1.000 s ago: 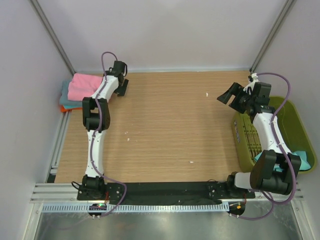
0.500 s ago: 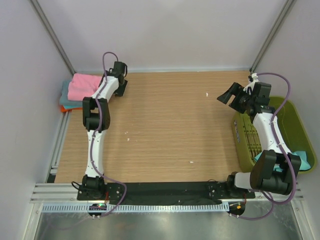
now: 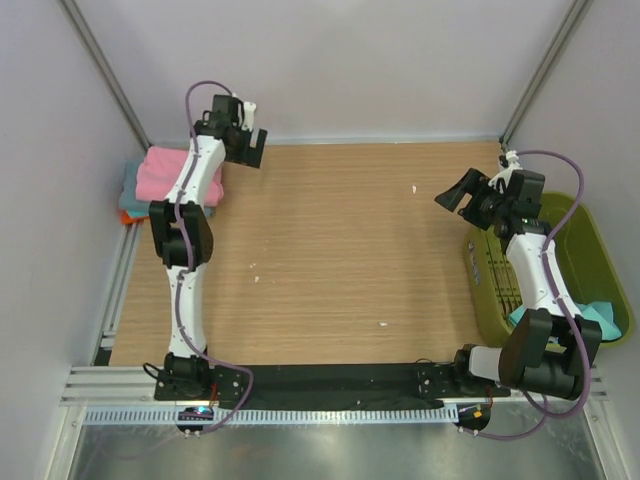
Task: Fold and stack the t-shirts
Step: Neatly place the folded tshirt to the corner
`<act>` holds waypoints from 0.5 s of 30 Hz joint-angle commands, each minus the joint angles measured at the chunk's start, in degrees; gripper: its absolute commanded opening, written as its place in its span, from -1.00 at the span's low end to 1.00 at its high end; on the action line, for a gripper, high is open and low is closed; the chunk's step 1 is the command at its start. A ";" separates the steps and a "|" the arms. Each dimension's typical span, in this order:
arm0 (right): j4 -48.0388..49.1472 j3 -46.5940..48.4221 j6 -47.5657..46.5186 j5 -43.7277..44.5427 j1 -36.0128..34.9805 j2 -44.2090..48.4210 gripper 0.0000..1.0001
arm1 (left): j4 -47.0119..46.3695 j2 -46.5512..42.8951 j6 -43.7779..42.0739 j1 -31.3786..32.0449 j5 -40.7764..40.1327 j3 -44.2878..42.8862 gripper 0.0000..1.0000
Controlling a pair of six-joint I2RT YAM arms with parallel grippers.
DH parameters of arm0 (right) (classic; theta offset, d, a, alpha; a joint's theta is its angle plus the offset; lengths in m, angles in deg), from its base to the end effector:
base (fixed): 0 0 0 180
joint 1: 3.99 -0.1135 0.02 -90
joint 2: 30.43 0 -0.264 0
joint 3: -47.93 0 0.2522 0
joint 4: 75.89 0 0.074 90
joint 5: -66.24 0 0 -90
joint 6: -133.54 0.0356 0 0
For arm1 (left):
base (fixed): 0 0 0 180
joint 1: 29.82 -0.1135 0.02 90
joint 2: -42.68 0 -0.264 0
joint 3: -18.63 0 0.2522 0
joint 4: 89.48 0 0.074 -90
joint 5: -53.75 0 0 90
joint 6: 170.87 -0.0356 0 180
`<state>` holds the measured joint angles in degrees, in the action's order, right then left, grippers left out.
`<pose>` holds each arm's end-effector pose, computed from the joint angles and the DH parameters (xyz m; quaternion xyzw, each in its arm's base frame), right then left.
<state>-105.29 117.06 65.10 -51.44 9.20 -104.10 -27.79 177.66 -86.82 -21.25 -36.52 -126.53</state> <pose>0.2810 -0.0489 0.2880 0.1487 0.8515 0.2439 0.4397 0.5172 -0.0778 0.2590 0.1185 0.9366 -0.0053 0.3296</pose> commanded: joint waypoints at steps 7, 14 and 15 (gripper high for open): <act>-0.80 -3.17 0.32 1.23 2.01 1.16 0.71 | 0.15 -6.74 1.56 -12.25 -3.06 -2.47 0.67; -0.71 -2.12 -0.38 0.52 2.02 1.16 0.71 | 0.60 -8.67 2.17 -17.72 -4.65 0.26 0.84; -0.97 -1.76 -1.08 0.61 2.10 1.25 0.71 | 0.51 -9.37 2.35 -17.98 -4.91 0.96 0.87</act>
<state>-104.07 115.51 66.17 -52.71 10.20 -102.68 -27.62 173.44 -85.34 -39.34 -40.31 -126.53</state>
